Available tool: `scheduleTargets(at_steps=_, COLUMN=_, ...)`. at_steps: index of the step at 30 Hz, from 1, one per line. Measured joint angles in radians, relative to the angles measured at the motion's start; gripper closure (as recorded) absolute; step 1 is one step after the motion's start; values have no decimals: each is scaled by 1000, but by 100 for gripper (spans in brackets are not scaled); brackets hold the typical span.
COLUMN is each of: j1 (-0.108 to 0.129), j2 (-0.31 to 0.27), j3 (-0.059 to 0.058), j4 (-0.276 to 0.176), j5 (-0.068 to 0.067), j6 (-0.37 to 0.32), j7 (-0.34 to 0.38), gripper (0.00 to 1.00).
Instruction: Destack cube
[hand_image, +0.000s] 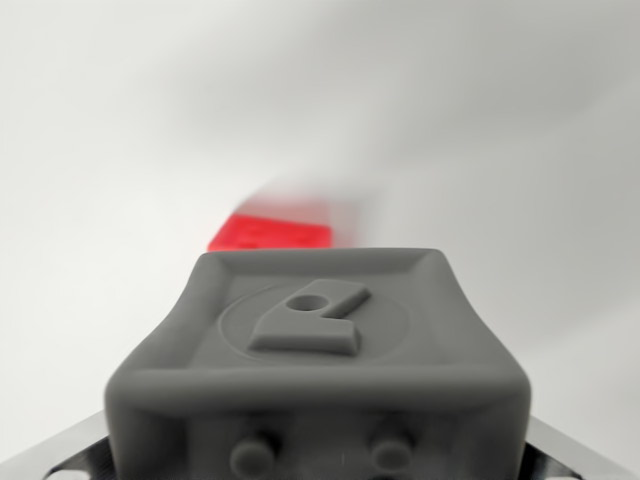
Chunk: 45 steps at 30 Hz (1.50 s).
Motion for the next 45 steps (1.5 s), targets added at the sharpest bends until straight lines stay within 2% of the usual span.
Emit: scheduleTargets(at_steps=45, j1=-133, j2=171, j3=2, j4=148, j5=15, j6=22, j7=-377, gripper=100)
